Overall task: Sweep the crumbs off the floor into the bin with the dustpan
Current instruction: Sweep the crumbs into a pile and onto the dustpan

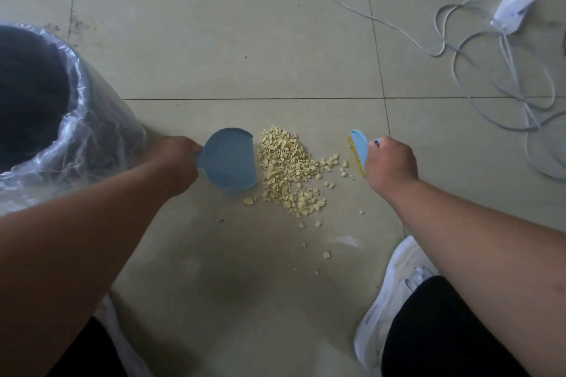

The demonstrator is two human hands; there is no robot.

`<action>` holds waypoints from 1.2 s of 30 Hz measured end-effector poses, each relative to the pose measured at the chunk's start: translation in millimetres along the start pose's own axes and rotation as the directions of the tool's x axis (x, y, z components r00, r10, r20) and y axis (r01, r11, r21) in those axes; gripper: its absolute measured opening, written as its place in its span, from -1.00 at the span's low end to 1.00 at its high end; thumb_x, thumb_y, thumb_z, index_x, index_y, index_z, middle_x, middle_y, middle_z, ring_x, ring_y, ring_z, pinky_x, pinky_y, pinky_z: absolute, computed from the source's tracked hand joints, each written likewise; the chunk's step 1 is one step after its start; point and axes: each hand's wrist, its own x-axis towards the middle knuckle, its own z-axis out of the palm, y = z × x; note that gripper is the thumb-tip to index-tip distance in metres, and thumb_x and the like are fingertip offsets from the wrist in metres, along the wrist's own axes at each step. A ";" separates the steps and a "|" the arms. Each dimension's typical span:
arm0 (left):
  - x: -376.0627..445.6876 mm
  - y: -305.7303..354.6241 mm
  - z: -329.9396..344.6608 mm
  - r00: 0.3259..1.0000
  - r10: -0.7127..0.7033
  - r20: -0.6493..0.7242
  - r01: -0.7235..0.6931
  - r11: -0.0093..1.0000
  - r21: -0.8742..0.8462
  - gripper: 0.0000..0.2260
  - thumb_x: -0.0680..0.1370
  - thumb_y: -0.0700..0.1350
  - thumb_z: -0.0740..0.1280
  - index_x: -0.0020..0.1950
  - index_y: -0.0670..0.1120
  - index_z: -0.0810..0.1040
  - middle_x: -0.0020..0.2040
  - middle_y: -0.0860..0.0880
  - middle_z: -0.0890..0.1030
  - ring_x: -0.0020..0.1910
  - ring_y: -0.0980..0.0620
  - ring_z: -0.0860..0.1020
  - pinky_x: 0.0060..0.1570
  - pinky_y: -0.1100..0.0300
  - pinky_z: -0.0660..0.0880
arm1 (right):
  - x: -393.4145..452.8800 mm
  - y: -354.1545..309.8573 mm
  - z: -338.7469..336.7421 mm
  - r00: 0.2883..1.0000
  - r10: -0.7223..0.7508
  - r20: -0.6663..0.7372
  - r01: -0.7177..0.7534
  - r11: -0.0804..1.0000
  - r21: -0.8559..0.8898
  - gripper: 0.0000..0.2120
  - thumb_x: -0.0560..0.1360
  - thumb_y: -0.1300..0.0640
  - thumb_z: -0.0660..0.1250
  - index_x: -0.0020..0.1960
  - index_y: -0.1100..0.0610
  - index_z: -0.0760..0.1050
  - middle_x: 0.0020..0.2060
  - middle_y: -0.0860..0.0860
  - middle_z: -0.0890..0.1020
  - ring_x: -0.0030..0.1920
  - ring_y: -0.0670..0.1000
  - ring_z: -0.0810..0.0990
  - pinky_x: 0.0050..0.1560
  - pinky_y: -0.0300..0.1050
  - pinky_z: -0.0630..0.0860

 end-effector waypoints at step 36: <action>-18.8 -28.3 12.9 0.998 0.064 0.016 -0.062 0.995 -0.081 -0.64 0.38 -0.32 0.24 -0.10 0.05 0.73 -0.29 0.03 0.64 -0.24 -0.08 0.62 -0.18 0.10 0.63 | -93.9 4.0 33.7 0.994 0.100 0.044 -0.104 0.989 0.105 -0.64 0.68 0.10 0.13 -0.30 0.13 0.31 -0.09 0.28 0.63 -0.05 0.27 0.57 -0.13 -0.07 0.29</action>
